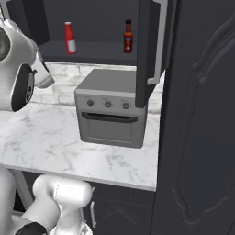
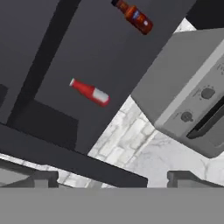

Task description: Move the ketchup and condiment bottle from the cabinet to the dining counter.

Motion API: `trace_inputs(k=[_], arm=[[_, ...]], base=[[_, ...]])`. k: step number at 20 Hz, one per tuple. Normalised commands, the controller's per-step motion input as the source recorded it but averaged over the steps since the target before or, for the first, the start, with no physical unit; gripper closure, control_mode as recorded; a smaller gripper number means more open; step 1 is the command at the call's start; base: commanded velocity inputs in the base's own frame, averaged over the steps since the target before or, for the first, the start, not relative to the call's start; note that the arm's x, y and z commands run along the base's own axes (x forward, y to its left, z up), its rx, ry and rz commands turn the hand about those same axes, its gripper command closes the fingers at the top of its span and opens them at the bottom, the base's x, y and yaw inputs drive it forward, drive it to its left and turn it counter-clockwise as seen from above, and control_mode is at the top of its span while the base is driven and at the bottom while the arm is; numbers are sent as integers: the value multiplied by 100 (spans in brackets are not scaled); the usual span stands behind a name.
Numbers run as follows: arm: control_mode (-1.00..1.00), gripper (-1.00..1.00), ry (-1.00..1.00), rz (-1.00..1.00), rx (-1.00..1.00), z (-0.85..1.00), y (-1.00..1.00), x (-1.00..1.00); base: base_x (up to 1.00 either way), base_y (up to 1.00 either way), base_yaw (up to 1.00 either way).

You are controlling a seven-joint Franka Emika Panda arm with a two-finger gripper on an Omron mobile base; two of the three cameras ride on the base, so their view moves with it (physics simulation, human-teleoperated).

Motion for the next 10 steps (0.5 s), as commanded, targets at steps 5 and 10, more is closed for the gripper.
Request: trace_inputs(k=[5, 10], arm=[[-100, -100, 26, 4, 43, -1, -8, 35], [-100, -100, 12, 16, 37, 0, 9, 55]], base=[[0, 0, 0], [0, 0, 0]])
